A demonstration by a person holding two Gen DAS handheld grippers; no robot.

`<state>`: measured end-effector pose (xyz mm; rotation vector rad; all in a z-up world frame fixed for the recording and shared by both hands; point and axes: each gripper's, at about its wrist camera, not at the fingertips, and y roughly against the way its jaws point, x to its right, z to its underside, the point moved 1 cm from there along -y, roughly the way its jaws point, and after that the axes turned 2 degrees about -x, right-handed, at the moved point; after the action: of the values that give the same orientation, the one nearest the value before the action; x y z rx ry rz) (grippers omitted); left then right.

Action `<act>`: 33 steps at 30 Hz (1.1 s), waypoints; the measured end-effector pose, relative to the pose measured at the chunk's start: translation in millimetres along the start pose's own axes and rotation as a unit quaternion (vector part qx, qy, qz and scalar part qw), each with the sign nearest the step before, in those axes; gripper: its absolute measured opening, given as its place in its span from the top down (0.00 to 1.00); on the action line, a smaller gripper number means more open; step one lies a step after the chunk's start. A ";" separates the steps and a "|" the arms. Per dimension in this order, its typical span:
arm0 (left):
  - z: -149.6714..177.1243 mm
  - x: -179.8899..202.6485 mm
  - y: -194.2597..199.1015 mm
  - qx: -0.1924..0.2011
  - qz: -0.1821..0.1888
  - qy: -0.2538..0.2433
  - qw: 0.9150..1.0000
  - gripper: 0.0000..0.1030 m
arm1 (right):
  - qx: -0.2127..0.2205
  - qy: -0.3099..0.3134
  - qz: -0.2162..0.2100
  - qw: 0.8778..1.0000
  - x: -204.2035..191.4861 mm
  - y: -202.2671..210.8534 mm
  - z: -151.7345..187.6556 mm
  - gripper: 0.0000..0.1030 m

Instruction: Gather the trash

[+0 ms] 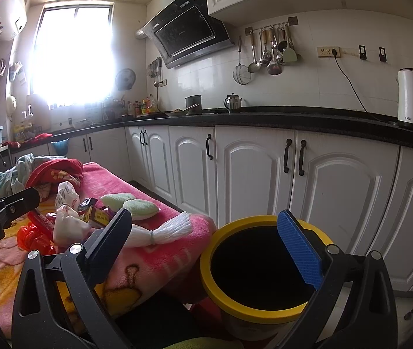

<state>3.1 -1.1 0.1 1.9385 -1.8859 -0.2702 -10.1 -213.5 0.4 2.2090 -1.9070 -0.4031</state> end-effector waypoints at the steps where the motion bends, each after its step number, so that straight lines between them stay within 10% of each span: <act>1: 0.0 0.1 -0.1 0.000 0.000 0.000 1.000 0.10 | 0.000 0.000 0.000 1.000 0.1 -0.1 0.0 0.06; 33: 2.0 0.3 -2.9 -0.003 -0.002 0.005 1.000 0.10 | -0.006 0.001 -0.001 1.000 -1.7 -6.8 8.1 0.06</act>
<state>4.9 -1.8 -2.8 1.9364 -1.8737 -0.2673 -6.7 -210.6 -9.3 2.2028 -1.8968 -0.4122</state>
